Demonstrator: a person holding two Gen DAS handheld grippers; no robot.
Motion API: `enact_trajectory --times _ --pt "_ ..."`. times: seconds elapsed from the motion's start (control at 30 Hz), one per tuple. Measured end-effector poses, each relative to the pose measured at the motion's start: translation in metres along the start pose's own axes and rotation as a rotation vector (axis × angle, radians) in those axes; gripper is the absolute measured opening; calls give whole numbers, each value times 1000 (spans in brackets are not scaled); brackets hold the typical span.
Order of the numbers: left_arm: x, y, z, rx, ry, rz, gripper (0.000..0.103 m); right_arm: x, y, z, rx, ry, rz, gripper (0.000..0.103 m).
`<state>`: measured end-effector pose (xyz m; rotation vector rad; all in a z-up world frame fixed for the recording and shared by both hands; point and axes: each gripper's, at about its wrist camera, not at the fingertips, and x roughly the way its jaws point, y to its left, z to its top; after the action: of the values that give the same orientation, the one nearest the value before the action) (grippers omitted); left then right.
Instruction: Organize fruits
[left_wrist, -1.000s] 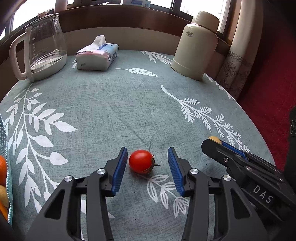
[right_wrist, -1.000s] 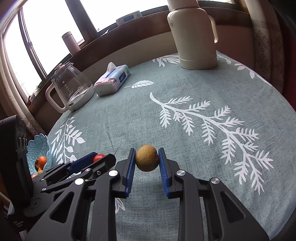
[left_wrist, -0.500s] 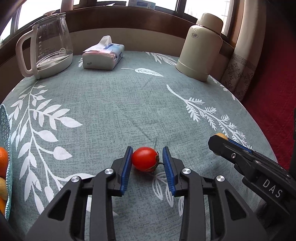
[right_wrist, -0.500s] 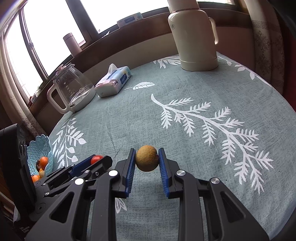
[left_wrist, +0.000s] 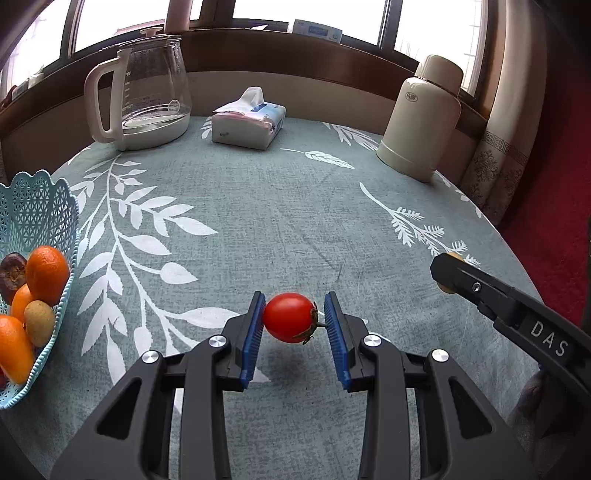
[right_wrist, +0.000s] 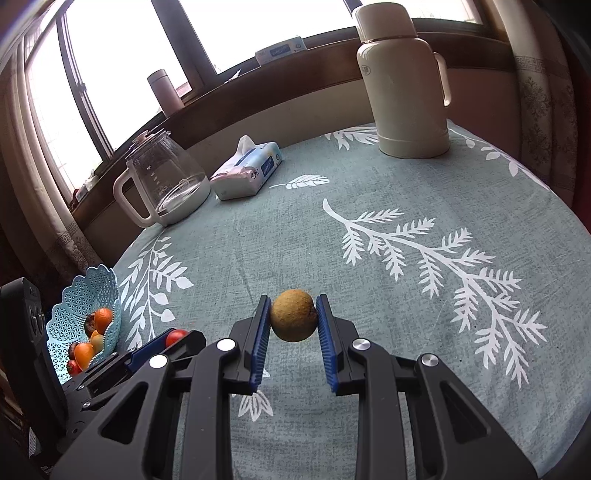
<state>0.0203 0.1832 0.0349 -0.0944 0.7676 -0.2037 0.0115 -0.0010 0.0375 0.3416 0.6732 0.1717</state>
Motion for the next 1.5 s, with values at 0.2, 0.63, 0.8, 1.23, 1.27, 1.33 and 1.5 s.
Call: enact_trajectory --times 0.2,0.63,0.8,1.23,1.27,1.33,1.5 --pt "-24 18 -4 -31 -29 52 34 -2 4 -1 -12 -6 8 25" --pt "-82 76 -1 -98 -130 222 34 1 3 -2 -15 5 16 25" --pt "-100 105 -5 -148 -148 288 34 2 5 -3 -22 16 28 25" --pt "-108 100 -11 -143 -145 277 34 6 8 -6 -27 40 39 26" --pt "-106 97 -11 -138 -141 269 34 6 7 -6 -22 41 38 26" --pt "-101 88 -11 -125 -134 246 34 7 6 -6 -21 45 39 26" --pt "-81 59 -11 -69 -98 176 34 11 4 -6 -7 67 53 26"
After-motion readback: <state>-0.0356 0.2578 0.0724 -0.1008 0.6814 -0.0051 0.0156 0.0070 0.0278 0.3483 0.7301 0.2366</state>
